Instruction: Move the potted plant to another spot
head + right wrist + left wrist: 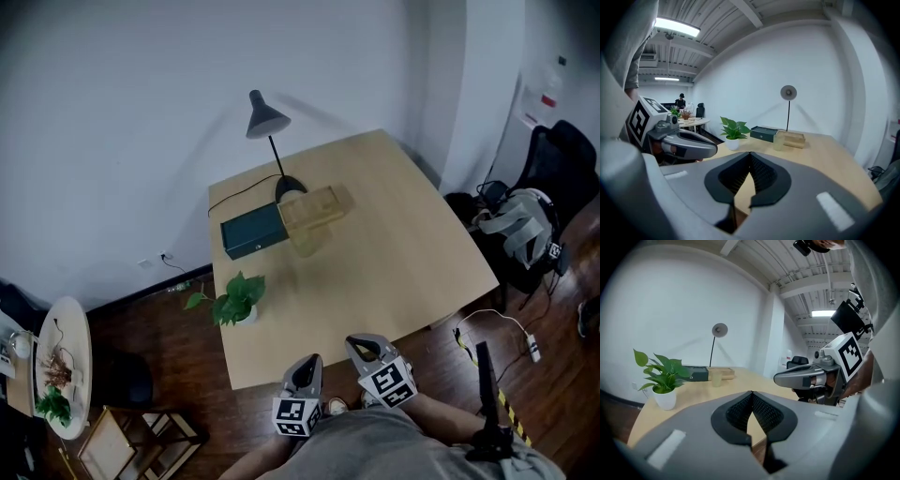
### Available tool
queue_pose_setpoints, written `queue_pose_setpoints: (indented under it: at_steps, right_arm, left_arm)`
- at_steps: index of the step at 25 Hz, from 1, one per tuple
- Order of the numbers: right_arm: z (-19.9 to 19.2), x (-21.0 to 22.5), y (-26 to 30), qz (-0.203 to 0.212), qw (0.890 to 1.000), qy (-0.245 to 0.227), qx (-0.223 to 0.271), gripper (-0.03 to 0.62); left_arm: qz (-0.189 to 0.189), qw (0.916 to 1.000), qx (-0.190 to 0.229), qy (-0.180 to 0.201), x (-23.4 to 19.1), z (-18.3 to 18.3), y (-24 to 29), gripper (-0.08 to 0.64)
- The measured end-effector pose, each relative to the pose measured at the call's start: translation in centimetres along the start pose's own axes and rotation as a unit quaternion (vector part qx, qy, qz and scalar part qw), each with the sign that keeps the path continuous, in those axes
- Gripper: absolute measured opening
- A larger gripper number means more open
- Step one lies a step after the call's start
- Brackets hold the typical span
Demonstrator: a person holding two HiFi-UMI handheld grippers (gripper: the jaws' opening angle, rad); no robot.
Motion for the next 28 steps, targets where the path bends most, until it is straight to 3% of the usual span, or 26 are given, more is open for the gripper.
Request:
queue_pose_setpoints:
  at_steps: [7, 28]
  right_arm:
    - [0.2, -0.5, -0.3, -0.007, 1.000, 0.003, 0.003, 0.006]
    - [1.7, -1.1, 1.1, 0.007, 1.000, -0.028, -0.008, 0.005]
  left_arm:
    - [-0.016, 0.9999, 0.001, -0.002, 0.2, -0.4, 0.1, 0.000]
    - [-0.008, 0.9999, 0.008, -0.006, -1.0, -0.2, -0.7, 0.000]
Point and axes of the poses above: the fingertips, and each gripper's own axes: y forward along the fingers, x to its right, z out of its top, the point moved 7 cm from there along -y, backward along the fingers, and after that the axes turned 12 degrees about z, right-handed, at the moved point
